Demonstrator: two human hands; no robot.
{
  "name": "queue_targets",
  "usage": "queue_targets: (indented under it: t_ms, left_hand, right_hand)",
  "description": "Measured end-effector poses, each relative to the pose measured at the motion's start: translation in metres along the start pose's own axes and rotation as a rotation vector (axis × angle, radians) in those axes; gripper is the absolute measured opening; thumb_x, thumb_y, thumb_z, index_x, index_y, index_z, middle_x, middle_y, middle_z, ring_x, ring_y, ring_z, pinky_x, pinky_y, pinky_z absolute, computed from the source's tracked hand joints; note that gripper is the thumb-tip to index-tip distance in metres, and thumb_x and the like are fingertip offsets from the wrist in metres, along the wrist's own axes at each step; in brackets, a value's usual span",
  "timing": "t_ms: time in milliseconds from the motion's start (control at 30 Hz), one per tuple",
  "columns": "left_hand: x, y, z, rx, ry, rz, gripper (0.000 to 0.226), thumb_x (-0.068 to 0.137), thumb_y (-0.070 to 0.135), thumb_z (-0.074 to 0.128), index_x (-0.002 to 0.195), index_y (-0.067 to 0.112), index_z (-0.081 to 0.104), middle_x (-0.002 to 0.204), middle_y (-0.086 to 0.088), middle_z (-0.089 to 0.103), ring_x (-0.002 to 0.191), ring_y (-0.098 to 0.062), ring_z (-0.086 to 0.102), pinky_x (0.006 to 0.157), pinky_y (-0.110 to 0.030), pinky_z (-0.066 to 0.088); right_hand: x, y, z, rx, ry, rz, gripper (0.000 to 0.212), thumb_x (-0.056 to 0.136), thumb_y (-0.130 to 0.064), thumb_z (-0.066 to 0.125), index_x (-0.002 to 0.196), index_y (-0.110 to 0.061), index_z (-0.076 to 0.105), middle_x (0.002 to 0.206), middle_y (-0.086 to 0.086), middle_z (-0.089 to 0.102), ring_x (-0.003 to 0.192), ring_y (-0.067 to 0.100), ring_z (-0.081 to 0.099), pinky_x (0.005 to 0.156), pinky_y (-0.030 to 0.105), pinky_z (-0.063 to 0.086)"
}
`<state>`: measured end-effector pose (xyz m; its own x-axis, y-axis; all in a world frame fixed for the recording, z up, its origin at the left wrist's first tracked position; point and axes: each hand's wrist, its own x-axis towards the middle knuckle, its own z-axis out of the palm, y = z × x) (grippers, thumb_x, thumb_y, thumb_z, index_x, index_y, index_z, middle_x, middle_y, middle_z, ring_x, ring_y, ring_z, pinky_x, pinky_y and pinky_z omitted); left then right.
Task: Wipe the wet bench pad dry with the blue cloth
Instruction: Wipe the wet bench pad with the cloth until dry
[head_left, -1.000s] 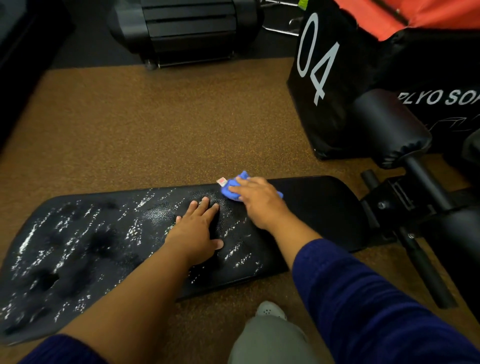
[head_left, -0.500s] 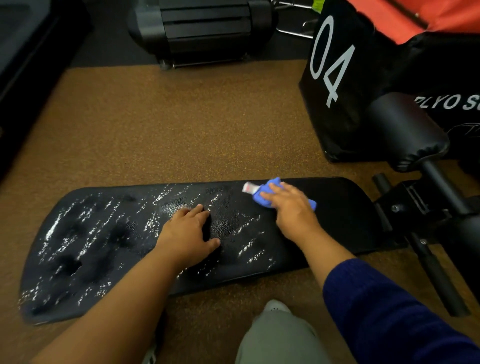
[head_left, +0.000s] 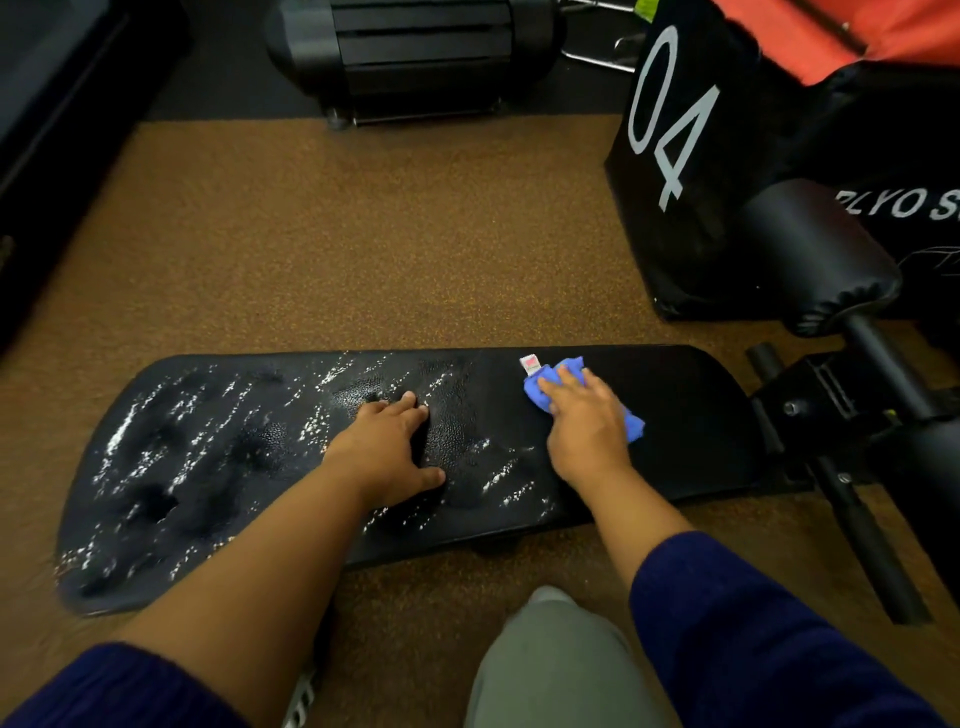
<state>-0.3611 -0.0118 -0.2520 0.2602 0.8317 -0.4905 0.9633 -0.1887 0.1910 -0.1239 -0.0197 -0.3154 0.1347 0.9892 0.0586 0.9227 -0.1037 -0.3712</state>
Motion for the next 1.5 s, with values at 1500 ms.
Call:
queue_targets:
  t_ms: [1500]
  left_hand:
    - [-0.003,0.001,0.006,-0.020,0.029,0.002,0.100,0.074,0.060,0.066,0.152,0.027,0.014,0.161,0.011,0.002,0.148,-0.022,0.002,0.117,-0.043,0.022]
  right_hand:
    - [-0.100,0.009,-0.023,0.193,-0.266,-0.695,0.039,0.082,-0.007,0.046,0.114,-0.019,0.067,0.133,0.005,0.055,0.132,0.017,0.036,0.111,0.024,0.023]
